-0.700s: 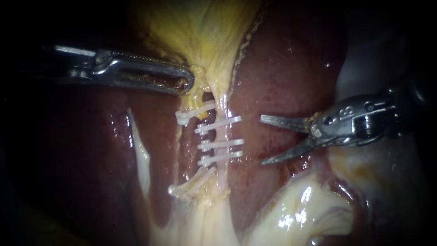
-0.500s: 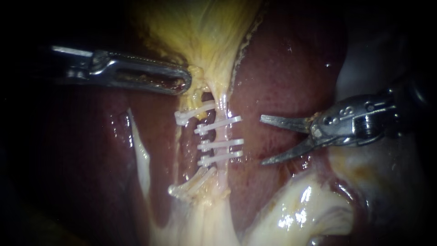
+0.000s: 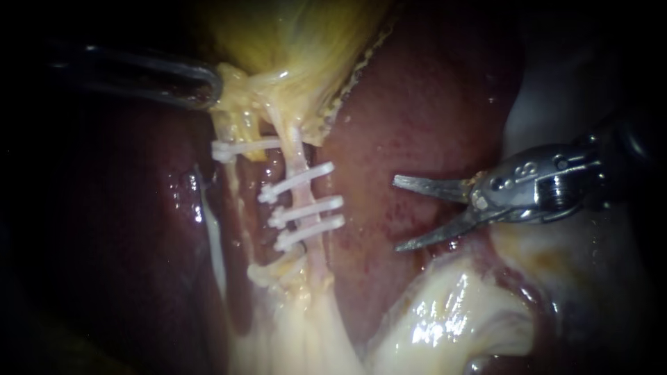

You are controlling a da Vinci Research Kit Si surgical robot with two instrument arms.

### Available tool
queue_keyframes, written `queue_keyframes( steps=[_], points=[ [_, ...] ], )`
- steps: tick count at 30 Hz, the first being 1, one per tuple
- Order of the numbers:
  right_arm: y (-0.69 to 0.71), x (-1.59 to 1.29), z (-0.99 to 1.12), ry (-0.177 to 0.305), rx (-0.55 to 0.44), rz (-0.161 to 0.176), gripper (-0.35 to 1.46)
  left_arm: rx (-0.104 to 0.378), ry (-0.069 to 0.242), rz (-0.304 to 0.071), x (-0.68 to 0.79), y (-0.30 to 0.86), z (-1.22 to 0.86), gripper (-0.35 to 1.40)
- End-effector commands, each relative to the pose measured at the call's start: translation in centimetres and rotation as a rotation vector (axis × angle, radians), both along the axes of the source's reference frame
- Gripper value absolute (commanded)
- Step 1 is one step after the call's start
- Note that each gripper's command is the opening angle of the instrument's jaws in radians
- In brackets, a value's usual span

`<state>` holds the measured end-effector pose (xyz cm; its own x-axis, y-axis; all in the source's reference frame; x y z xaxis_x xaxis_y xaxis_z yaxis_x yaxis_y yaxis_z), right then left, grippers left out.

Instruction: Go to the cutting position right tube

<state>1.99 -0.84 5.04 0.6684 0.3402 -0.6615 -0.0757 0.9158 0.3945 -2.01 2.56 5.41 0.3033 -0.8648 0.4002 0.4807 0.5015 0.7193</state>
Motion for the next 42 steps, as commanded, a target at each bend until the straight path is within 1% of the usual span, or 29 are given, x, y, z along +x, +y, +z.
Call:
queue_keyframes(
  steps=[1,3,4,6,7,8,10,12,15,18,22,25,27,29,34,37,42],
  points=[
    [0.0,0.01,0.0,0.001,0.001,0.0,1.4,-0.001,0.0,0.001,0.02,0.01,-0.01,-0.35],
    [0.01,0.04,0.01,0.013,0.012,-0.007,1.4,-0.003,0.001,-0.001,0.03,0.0,-0.02,-0.35],
    [0.01,0.06,0.01,0.019,0.016,-0.017,1.4,-0.008,0.002,0.002,0.03,0.0,-0.01,-0.35],
    [0.02,0.1,0.02,0.026,0.045,-0.008,1.4,-0.01,0.003,0.001,0.01,-0.03,0.01,-0.35],
    [0.03,0.14,0.04,0.031,0.078,0.004,1.4,-0.012,0.004,0.0,0.0,-0.05,0.03,-0.35],
    [0.04,0.17,0.05,0.036,0.102,0.006,1.4,-0.014,0.005,0.0,-0.02,-0.07,0.05,-0.35],
    [0.06,0.24,0.08,0.046,0.194,0.01,1.4,-0.015,0.005,0.001,-0.06,-0.13,0.09,-0.35],
    [0.08,0.29,0.11,0.043,0.235,0.02,1.4,-0.016,0.001,0.006,-0.1,-0.19,0.14,-0.35],
    [0.12,0.34,0.2,0.034,0.288,0.037,1.4,-0.015,-0.004,0.012,-0.15,-0.24,0.17,-0.35],
    [0.15,0.37,0.3,0.02,0.361,0.061,1.38,-0.015,-0.005,0.014,-0.17,-0.26,0.17,-0.35],
    [0.22,0.39,0.49,0.016,0.425,0.065,1.37,-0.015,-0.005,0.014,-0.18,-0.27,0.16,-0.35],
    [0.25,0.4,0.6,0.024,0.473,0.071,1.35,-0.015,-0.005,0.014,-0.18,-0.29,0.15,-0.35],
    [0.26,0.41,0.69,0.023,0.508,0.07,1.35,-0.016,-0.005,0.014,-0.19,-0.29,0.15,-0.35],
    [0.25,0.44,0.77,0.02,0.526,0.061,1.35,-0.016,-0.005,0.014,-0.19,-0.3,0.16,-0.35],
    [0.22,0.53,0.9,0.049,0.596,0.054,1.35,-0.017,-0.005,0.013,-0.2,-0.31,0.16,-0.35],
    [0.2,0.6,0.93,0.064,0.627,0.038,1.35,-0.017,-0.004,0.013,-0.2,-0.31,0.16,-0.35],
    [0.2,0.72,0.96,0.124,0.702,0.011,1.33,-0.018,-0.004,0.013,-0.21,-0.32,0.17,-0.35]
  ],
)
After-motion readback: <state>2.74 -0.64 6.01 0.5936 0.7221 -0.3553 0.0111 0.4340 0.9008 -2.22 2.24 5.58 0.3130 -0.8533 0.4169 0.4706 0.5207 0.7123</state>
